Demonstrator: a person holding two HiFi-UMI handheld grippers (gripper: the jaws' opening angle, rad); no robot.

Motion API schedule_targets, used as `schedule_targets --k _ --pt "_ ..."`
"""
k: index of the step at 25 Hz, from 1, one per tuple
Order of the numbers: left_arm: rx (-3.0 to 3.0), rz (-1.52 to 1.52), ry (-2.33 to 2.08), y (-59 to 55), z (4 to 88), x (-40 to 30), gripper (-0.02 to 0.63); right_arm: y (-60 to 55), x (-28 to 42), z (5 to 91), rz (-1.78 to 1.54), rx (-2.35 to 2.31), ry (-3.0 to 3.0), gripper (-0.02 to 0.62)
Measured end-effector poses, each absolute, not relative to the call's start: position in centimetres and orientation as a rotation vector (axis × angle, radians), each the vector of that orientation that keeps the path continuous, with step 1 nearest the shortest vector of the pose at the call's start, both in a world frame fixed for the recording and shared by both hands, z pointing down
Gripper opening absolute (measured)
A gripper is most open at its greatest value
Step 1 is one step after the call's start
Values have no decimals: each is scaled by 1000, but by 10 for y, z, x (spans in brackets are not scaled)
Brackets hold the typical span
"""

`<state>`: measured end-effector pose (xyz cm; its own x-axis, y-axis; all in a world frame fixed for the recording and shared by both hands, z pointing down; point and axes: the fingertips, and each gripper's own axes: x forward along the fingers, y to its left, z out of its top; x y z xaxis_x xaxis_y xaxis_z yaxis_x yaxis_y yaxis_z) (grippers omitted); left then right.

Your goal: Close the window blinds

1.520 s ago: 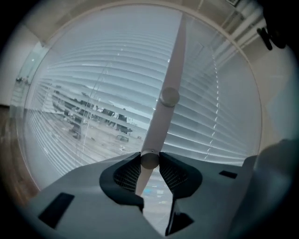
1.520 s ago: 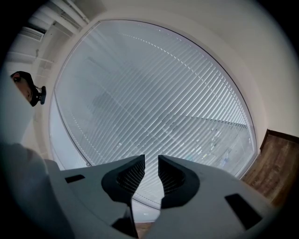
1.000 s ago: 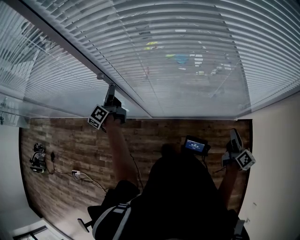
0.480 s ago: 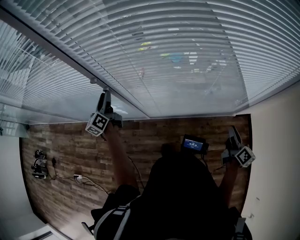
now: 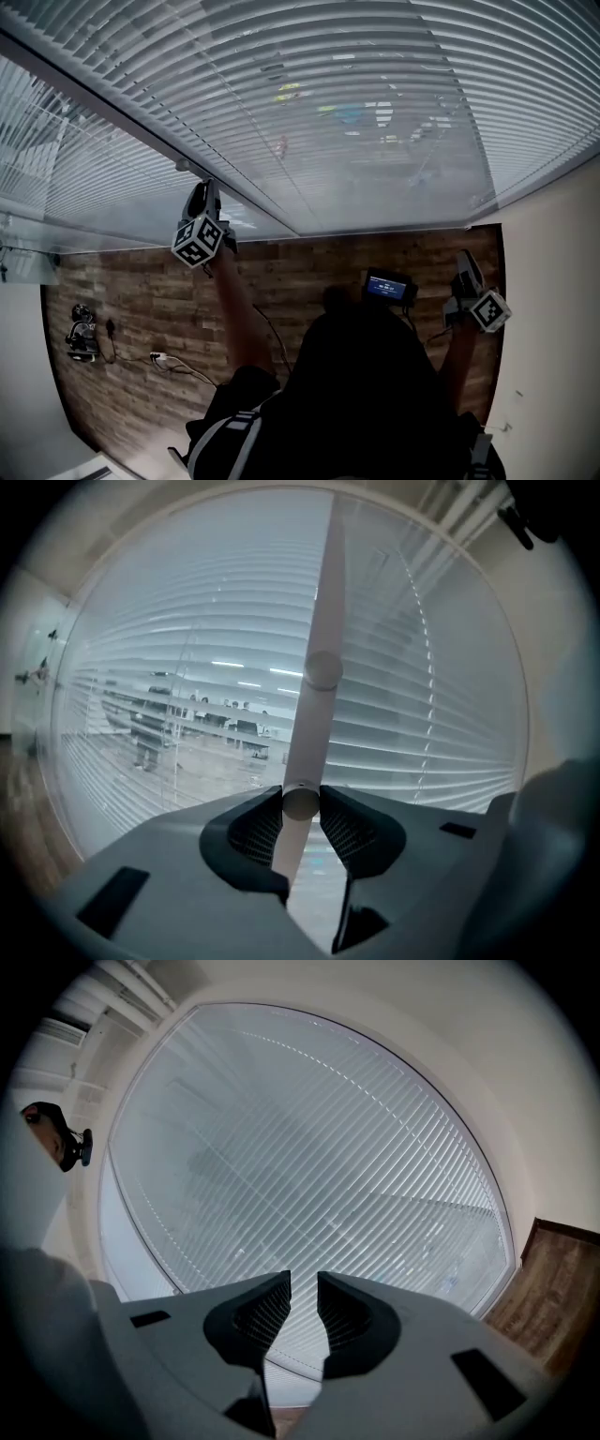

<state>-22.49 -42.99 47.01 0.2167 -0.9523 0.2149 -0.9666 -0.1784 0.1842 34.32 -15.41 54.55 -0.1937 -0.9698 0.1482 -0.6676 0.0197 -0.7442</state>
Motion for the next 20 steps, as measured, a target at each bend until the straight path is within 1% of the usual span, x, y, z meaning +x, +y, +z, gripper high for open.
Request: schedule_targets --k 6,11,13,16,20 --pt "2172 -187 -1683 -433 468 -228 137 -159 338 542 -1006 -1642 1901 94" --pt "2112 -357 -1643 -400 470 -228 137 -157 333 530 -1003 -1607 1898 94" --pt "2122 -406 -1515 -381 478 -205 137 -163 330 511 -966 -1562 1929 94" --pt "2191 -409 -1254 -350 491 -143 137 -170 326 494 -946 -1498 1937 94" --pt "2235 -438 -978 -321 477 -78 137 -177 315 477 -952 -1437 1939 94"
